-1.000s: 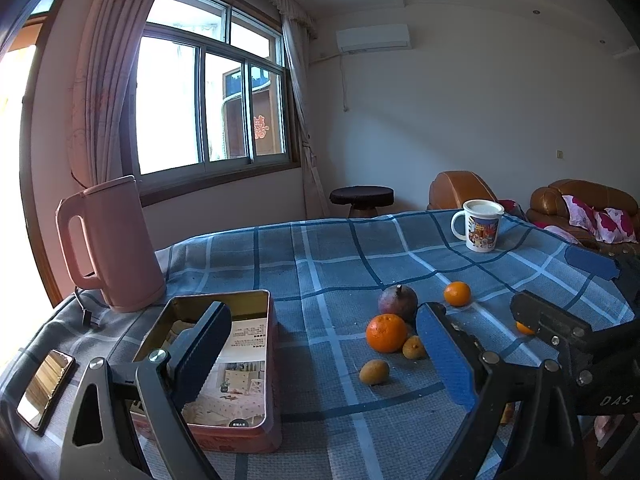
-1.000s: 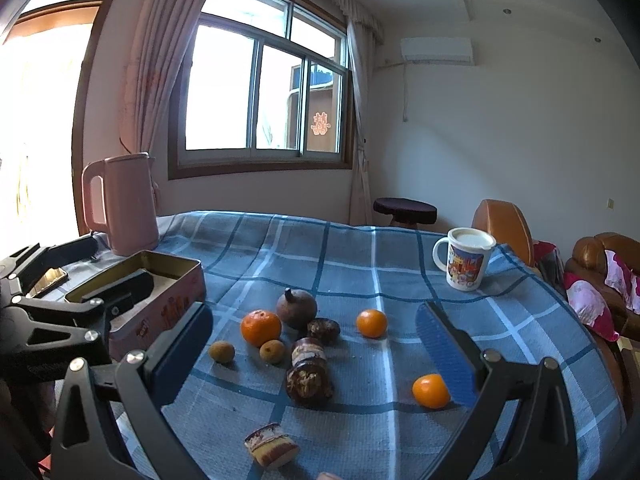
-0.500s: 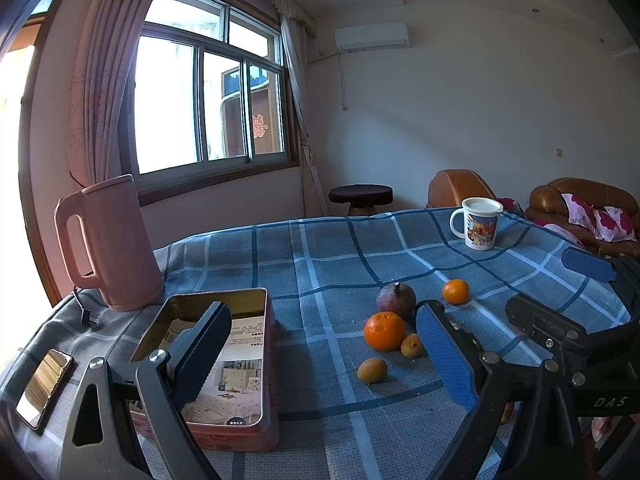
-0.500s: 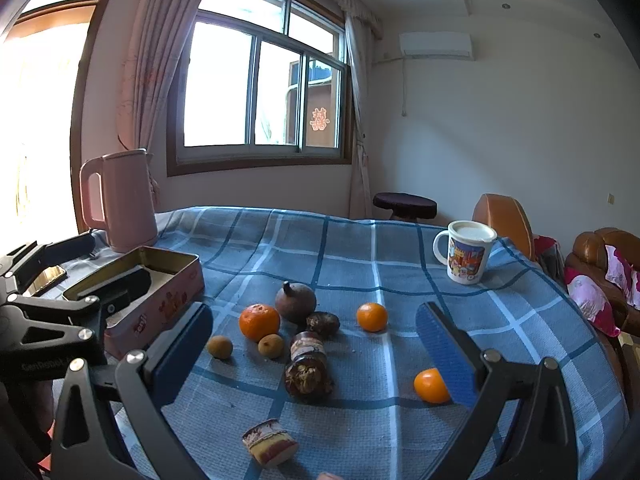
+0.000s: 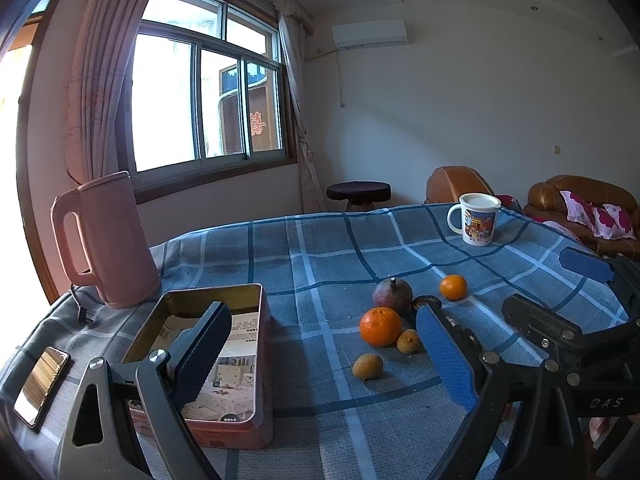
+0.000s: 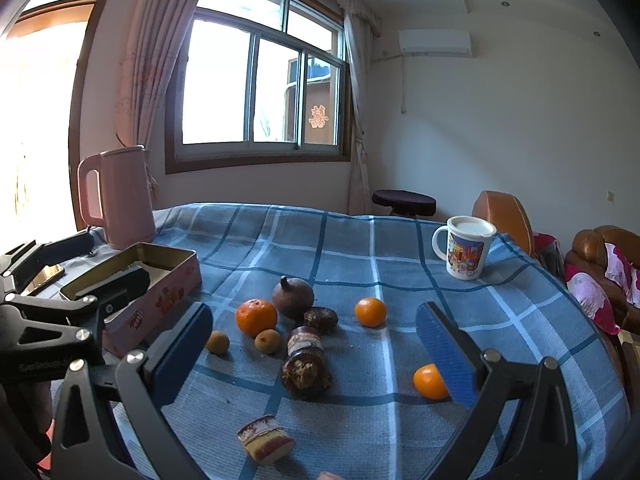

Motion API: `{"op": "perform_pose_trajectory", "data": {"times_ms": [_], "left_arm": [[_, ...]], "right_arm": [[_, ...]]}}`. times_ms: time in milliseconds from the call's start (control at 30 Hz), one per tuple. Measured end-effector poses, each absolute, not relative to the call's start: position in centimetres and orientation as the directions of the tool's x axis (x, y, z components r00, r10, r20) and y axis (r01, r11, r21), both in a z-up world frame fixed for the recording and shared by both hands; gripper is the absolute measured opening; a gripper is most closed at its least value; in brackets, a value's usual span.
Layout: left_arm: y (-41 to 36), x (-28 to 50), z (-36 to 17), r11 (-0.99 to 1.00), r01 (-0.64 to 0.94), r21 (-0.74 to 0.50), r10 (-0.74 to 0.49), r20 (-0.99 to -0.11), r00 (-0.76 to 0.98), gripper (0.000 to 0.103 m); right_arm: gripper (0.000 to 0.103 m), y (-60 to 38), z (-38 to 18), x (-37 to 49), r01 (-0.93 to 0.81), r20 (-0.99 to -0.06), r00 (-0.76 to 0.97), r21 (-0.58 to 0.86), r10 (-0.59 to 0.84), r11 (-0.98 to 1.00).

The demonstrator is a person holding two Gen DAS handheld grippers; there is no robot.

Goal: Organize fruits

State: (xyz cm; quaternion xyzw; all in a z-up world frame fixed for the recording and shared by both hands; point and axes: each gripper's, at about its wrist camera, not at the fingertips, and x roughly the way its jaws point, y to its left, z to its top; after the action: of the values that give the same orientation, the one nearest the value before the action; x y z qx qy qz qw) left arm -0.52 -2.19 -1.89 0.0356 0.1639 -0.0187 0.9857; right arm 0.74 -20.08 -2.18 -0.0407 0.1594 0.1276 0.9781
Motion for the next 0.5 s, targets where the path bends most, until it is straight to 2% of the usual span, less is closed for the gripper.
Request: {"op": "perform_pose_trajectory", "data": {"times_ms": [500], "left_arm": [[-3.3, 0.4, -3.2, 0.994, 0.094, 0.047, -0.069, -0.373, 0.925, 0.095]], "right_arm": [[0.103, -22.2, -3.6, 1.7, -0.212, -0.363, 0.912, -0.019, 0.191, 0.977]]}}
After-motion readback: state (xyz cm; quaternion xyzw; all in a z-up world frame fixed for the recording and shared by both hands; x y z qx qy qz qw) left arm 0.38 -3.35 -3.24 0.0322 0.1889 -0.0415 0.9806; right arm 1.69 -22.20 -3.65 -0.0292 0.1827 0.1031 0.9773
